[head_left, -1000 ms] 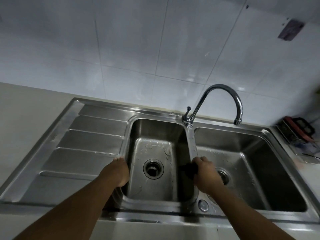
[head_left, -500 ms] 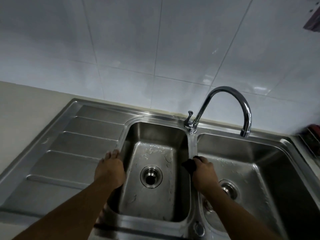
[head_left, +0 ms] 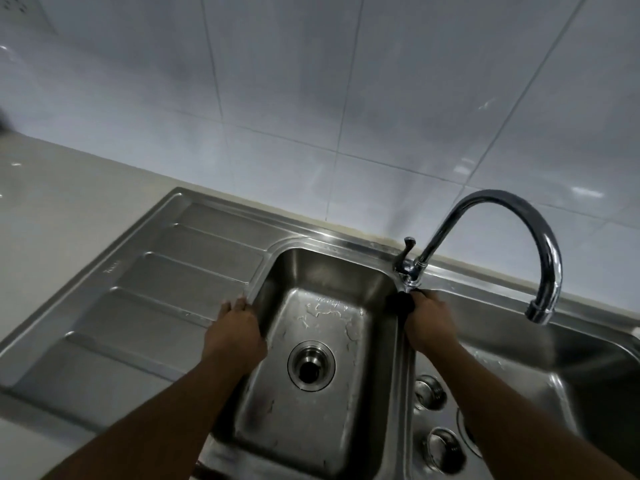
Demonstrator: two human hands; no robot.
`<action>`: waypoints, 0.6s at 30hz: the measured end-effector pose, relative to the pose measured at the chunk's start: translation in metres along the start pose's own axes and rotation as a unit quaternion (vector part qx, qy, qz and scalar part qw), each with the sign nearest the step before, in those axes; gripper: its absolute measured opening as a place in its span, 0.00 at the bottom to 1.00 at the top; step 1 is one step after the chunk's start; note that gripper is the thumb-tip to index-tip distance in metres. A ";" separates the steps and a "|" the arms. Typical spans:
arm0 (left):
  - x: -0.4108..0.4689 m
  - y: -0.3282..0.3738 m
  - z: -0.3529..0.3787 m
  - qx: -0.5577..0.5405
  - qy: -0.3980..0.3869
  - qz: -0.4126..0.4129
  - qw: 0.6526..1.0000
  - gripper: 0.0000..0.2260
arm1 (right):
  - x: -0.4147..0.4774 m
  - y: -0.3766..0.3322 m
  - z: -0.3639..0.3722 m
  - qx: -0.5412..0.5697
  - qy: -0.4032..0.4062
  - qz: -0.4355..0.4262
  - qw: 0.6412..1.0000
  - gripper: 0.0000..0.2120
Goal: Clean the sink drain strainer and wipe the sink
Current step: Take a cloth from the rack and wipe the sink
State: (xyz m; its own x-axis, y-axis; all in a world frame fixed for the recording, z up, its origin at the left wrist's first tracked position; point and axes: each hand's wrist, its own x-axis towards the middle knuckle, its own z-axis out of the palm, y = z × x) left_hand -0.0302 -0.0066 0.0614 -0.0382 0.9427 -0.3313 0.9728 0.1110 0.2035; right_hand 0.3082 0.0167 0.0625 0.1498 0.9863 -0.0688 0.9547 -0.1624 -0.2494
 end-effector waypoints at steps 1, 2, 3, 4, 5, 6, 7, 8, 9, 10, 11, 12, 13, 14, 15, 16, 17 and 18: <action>0.000 0.000 0.000 0.003 -0.006 0.001 1.000 0.34 | -0.003 0.001 0.001 -0.006 -0.008 -0.004 1.000 0.11; 0.001 -0.001 0.000 0.005 -0.009 0.003 1.000 0.34 | -0.008 0.001 0.003 -0.009 -0.014 -0.009 1.000 0.12; 0.001 -0.002 -0.001 0.007 -0.012 0.006 1.000 0.35 | -0.015 0.002 0.005 -0.006 -0.016 -0.013 1.000 0.12; 0.001 -0.003 -0.001 0.006 -0.014 0.007 1.000 0.35 | -0.024 0.001 0.007 0.000 -0.016 -0.016 1.000 0.13; 0.002 -0.004 -0.001 0.005 -0.016 0.007 1.000 0.36 | -0.035 0.000 0.010 0.012 -0.012 -0.020 1.000 0.13; 0.002 -0.003 -0.001 0.004 -0.018 0.009 1.000 0.37 | -0.048 -0.001 0.011 0.030 -0.006 -0.022 0.999 0.12; 0.001 -0.002 -0.002 0.005 -0.023 0.011 1.000 0.38 | -0.061 -0.002 0.013 0.049 -0.001 -0.026 0.998 0.12; -0.001 -0.001 -0.002 0.009 -0.031 0.010 0.999 0.40 | -0.074 -0.003 0.014 0.064 0.000 -0.029 0.998 0.12; -0.003 0.001 -0.002 0.013 -0.040 0.007 0.999 0.42 | -0.085 -0.003 0.015 0.072 -0.004 -0.030 0.997 0.12; -0.006 0.003 -0.002 0.019 -0.046 0.003 0.999 0.43 | -0.095 -0.004 0.016 0.075 -0.016 -0.026 0.997 0.12; -0.012 0.007 -0.002 0.025 -0.047 0.001 0.999 0.43 | -0.104 -0.004 0.015 0.072 -0.036 -0.020 0.997 0.12; -0.019 0.013 -0.002 0.033 -0.043 0.005 0.998 0.41 | -0.112 -0.006 0.013 0.069 -0.054 -0.014 0.996 0.14; -0.027 0.021 -0.001 0.039 -0.037 0.018 0.998 0.38 | -0.120 -0.007 0.010 0.074 -0.062 -0.009 0.995 0.14; -0.037 0.032 0.001 0.032 -0.036 0.039 0.998 0.34 | -0.125 -0.009 0.007 0.085 -0.062 -0.009 0.994 0.14; -0.048 0.045 0.005 0.015 -0.044 0.066 0.997 0.31 | -0.129 -0.009 0.004 0.098 -0.061 -0.013 0.993 0.13; -0.061 0.059 0.011 0.001 -0.056 0.100 0.993 0.30 | -0.132 -0.011 0.002 0.108 -0.058 -0.016 0.992 0.12; -0.074 0.074 0.017 -0.006 -0.061 0.137 0.989 0.28 | -0.134 -0.011 0.000 0.116 -0.054 -0.015 0.992 0.11; -0.087 0.088 0.024 -0.014 -0.059 0.175 0.983 0.26 | -0.133 -0.009 -0.001 0.121 -0.049 -0.009 0.991 0.12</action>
State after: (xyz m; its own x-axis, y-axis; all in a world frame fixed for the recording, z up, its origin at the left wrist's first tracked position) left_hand 0.0638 -0.0862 0.0857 0.3250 0.8824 -0.3402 0.9151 -0.2026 0.3487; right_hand 0.2796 -0.1129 0.0750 0.0951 0.9836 -0.1530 0.8654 -0.1577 -0.4756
